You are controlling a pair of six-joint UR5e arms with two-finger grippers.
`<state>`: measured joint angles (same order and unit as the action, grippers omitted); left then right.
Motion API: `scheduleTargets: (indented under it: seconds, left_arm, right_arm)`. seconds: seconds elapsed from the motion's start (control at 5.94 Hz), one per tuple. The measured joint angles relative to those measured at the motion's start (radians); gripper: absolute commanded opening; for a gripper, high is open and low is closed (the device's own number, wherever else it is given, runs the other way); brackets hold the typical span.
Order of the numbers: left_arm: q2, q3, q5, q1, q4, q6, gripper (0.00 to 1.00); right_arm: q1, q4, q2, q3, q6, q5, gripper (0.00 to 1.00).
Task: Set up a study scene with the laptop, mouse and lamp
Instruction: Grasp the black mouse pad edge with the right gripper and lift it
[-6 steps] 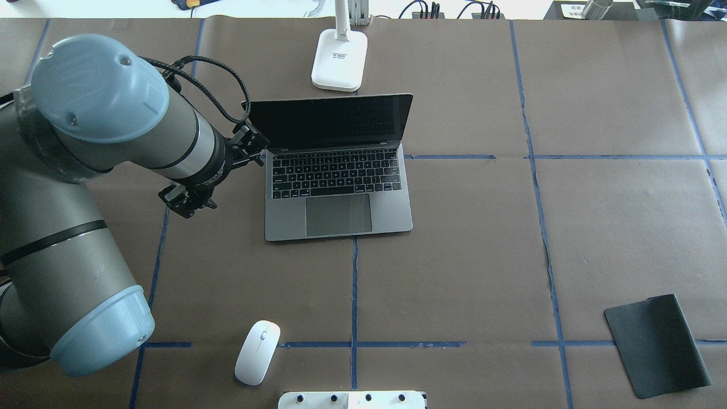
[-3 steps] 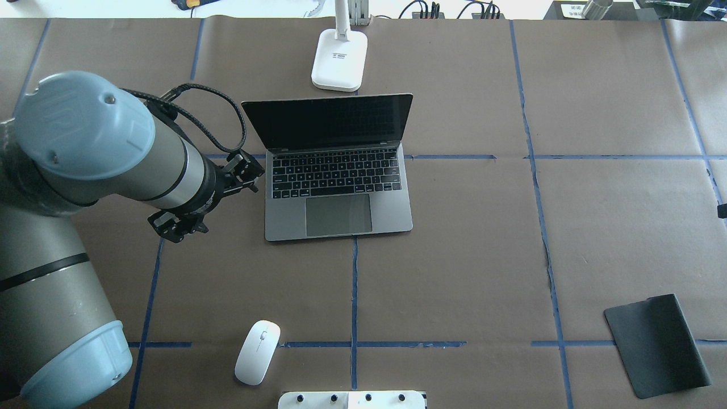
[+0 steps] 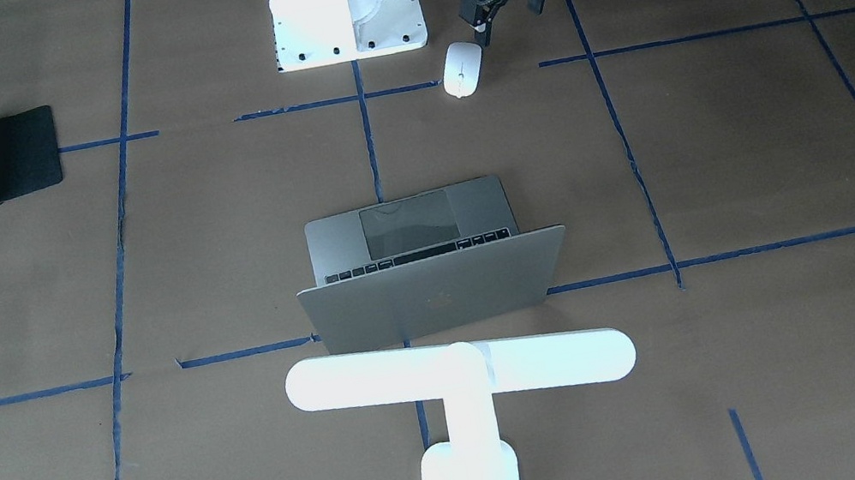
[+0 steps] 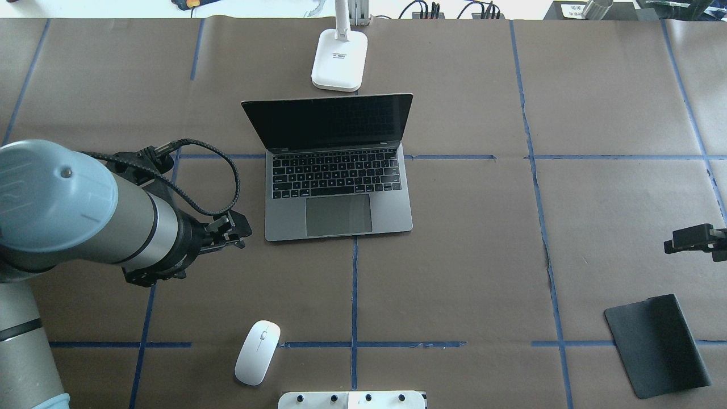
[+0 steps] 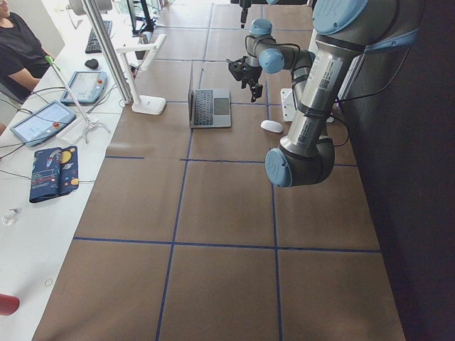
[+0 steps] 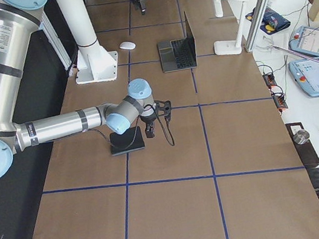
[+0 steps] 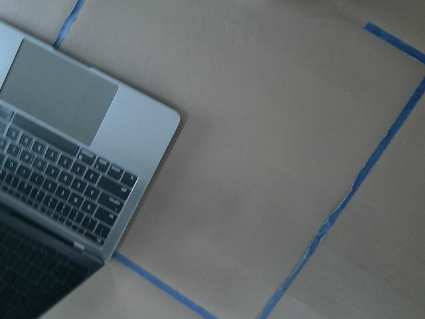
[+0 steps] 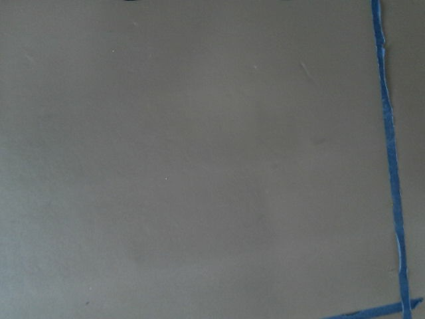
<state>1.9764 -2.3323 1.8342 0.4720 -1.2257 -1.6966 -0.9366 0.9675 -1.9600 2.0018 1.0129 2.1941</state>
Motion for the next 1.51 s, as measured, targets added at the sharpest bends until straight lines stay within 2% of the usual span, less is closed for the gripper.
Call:
scheduleTargets:
  seconds: [0.67, 1.18, 1.35, 1.51]
  left_arm:
    - [-0.027, -0.017, 0.003, -0.082, -0.006, 0.092, 1.00]
    - [-0.023, -0.016, 0.002, -0.087, -0.009, 0.094, 1.00]
    - [-0.023, -0.017, 0.002, -0.087, -0.009, 0.094, 1.00]
    - [-0.022, -0.017, 0.002, -0.087, -0.009, 0.094, 1.00]
  right_arm:
    - [0.177, -0.006, -0.065, -0.006, 0.025, -0.029, 1.00]
    - [0.254, -0.005, -0.090, -0.077, 0.007, -0.026, 0.99]
    - [0.273, -0.005, -0.088, -0.109, -0.006, -0.029, 0.93]
    - [0.283, -0.005, -0.088, -0.125, -0.015, -0.029, 0.70]
